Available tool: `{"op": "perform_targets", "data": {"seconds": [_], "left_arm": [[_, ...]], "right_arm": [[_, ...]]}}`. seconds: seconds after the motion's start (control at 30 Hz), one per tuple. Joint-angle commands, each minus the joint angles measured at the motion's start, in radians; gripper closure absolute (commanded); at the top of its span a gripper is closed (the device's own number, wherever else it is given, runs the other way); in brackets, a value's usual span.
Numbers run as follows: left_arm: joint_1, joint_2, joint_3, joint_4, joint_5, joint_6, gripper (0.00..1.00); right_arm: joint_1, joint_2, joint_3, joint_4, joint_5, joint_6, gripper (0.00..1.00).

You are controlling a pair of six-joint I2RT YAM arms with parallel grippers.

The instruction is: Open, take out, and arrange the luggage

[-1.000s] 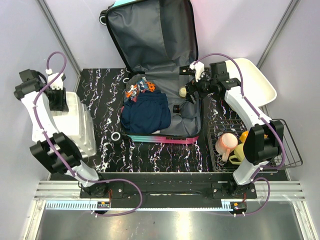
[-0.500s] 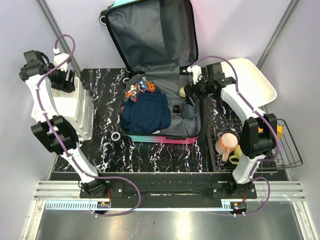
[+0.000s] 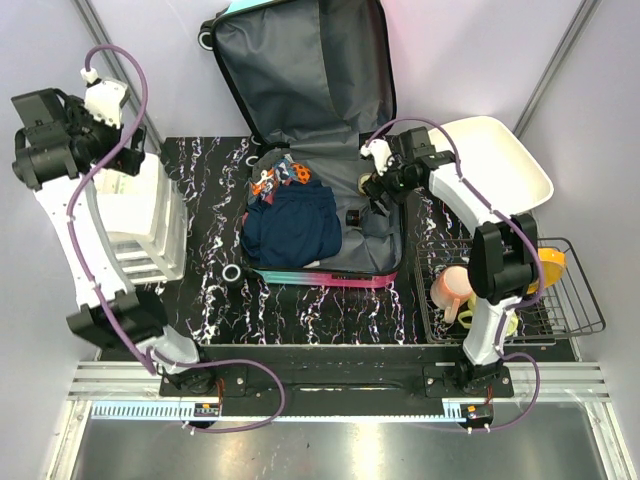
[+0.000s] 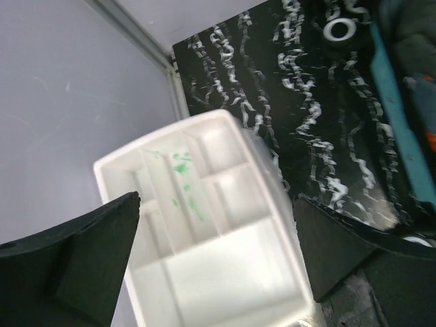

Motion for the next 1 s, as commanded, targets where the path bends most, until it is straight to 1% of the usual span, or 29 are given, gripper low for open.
{"op": "perform_targets", "data": {"seconds": [0.0,0.03,0.07,0.1,0.17,0.2,0.33,0.5,0.83,0.93,0.97], "left_arm": [[-0.022,-0.171,-0.146,0.019,0.125,-0.041,0.01],[-0.037,-0.193,-0.212,0.019,0.137,-0.047,0.01],[-0.045,-0.238,-0.244,0.021,0.150,-0.054,0.01],[-0.063,-0.256,-0.275,0.024,0.157,-0.060,0.01],[-0.077,-0.289,-0.349,0.028,0.165,-0.087,0.01],[-0.085,-0.320,-0.370,0.043,0.167,-0.102,0.01],[-0.089,-0.371,-0.465,0.082,0.187,-0.153,0.01],[-0.089,-0.385,-0.488,0.097,0.179,-0.179,0.01],[-0.091,-0.382,-0.508,0.107,0.202,-0.245,0.01],[-0.094,-0.383,-0.511,0.105,0.205,-0.253,0.01],[-0.094,-0.385,-0.511,0.105,0.205,-0.254,0.01]], "right_arm": [[0.035,0.046,0.062,0.126,0.130,-0.020,0.03],[0.039,0.072,0.073,0.148,0.158,-0.005,0.04],[0.040,0.086,0.105,0.165,0.202,0.015,0.03],[0.040,0.101,0.126,0.186,0.222,0.066,0.03],[0.042,0.152,0.180,0.200,0.273,0.115,0.03],[0.040,0.166,0.192,0.218,0.284,0.165,0.02],[0.042,0.226,0.219,0.258,0.297,0.252,0.02],[0.042,0.298,0.271,0.275,0.302,0.325,0.02],[0.042,0.390,0.298,0.298,0.336,0.331,0.05],[0.045,0.416,0.321,0.297,0.344,0.328,0.07],[0.043,0.421,0.324,0.294,0.347,0.327,0.09]]}}
